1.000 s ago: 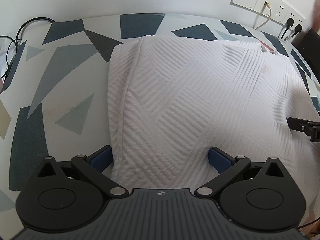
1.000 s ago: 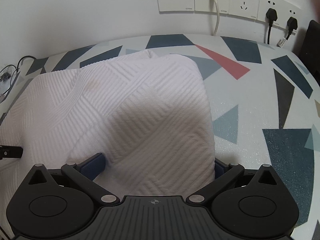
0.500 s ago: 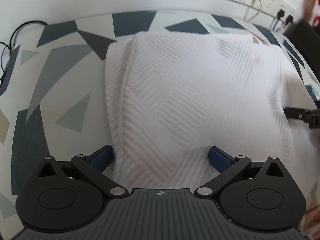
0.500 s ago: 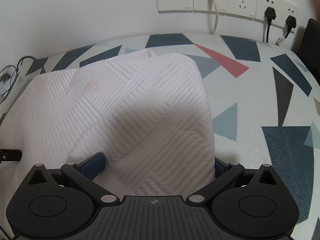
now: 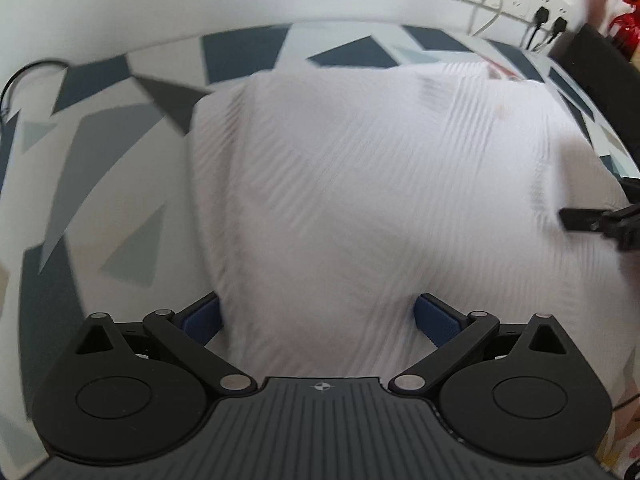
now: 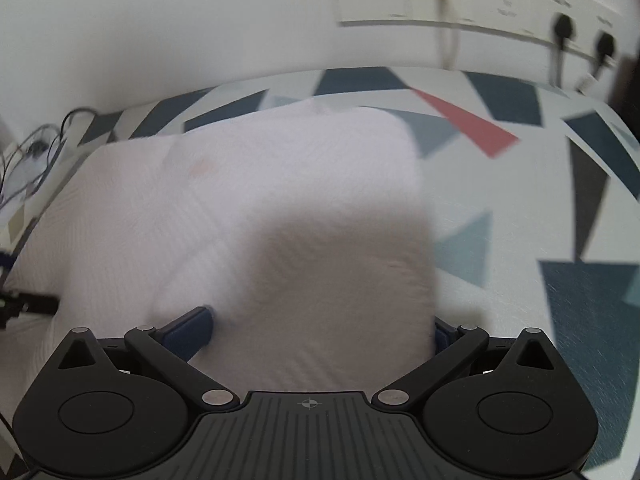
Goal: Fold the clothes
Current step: 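Pinch the folded sweater edge with both grippers and lift it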
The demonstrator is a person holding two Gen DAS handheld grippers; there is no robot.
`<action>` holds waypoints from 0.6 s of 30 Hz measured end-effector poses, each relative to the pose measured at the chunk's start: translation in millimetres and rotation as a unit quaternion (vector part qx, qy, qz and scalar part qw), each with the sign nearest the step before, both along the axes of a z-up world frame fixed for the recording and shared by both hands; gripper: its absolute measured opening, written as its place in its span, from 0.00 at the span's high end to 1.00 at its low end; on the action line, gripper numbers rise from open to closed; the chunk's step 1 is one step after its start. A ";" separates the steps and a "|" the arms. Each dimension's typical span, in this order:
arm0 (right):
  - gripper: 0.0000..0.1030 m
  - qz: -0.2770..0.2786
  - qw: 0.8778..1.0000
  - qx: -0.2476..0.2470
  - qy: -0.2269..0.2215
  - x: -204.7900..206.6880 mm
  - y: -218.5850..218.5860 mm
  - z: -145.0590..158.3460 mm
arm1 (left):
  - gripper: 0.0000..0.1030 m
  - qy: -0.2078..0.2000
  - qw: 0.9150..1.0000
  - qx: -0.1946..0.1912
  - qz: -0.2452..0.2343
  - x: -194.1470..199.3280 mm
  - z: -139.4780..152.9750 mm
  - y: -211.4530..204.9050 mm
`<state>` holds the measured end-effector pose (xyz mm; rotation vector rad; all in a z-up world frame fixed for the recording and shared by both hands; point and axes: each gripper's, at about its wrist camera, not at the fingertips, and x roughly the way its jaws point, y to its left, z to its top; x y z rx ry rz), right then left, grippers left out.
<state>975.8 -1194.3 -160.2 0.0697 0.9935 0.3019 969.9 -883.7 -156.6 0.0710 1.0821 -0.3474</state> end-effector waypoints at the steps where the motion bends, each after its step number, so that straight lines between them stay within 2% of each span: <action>1: 0.01 0.003 1.000 -0.003 -0.003 1.6 6.8 -0.6 | 0.01 -0.006 1.000 -0.003 -0.001 2.0 -0.3 -3.9; 4: 0.02 0.008 1.000 -0.009 -0.020 6.4 25.3 -2.8 | 0.07 -0.022 1.000 -0.016 0.004 6.0 -0.1 -12.5; 5: 0.08 0.009 1.000 -0.009 -0.025 7.1 29.2 -2.6 | 0.22 -0.029 0.999 -0.029 0.004 4.9 2.4 -13.6; 6: 0.25 0.008 1.000 0.002 -0.027 7.7 29.8 -1.5 | 0.47 -0.036 0.998 -0.042 0.003 3.7 5.1 -14.5; 7: 0.36 0.006 1.000 0.022 -0.020 9.3 27.2 -0.6 | 0.55 -0.031 0.998 -0.057 0.011 2.8 6.1 -14.7; 8: 0.57 0.004 0.999 0.042 -0.013 11.0 24.6 0.4 | 0.60 -0.024 0.997 -0.072 0.019 2.0 7.1 -14.8; 9: 0.69 0.002 0.998 0.062 -0.005 12.6 22.1 1.3 | 0.61 -0.030 0.997 -0.072 0.022 0.0 7.2 -15.6; 11: 0.72 -0.002 0.995 0.095 0.005 14.6 17.6 3.6 | 0.66 -0.042 0.996 -0.071 0.031 -5.1 7.8 -16.2; 12: 0.74 -0.002 0.995 0.096 0.001 12.4 17.1 5.5 | 0.68 -0.044 0.996 -0.073 0.040 -7.3 9.8 -15.5; 14: 0.76 0.001 0.994 0.105 -0.013 5.1 15.2 13.9 | 0.71 -0.053 0.994 -0.074 0.051 -15.7 17.9 -13.2; 18: 0.77 0.008 0.990 0.130 -0.054 -12.1 9.4 42.9 | 0.82 -0.109 0.990 -0.084 0.045 -38.5 46.7 -7.9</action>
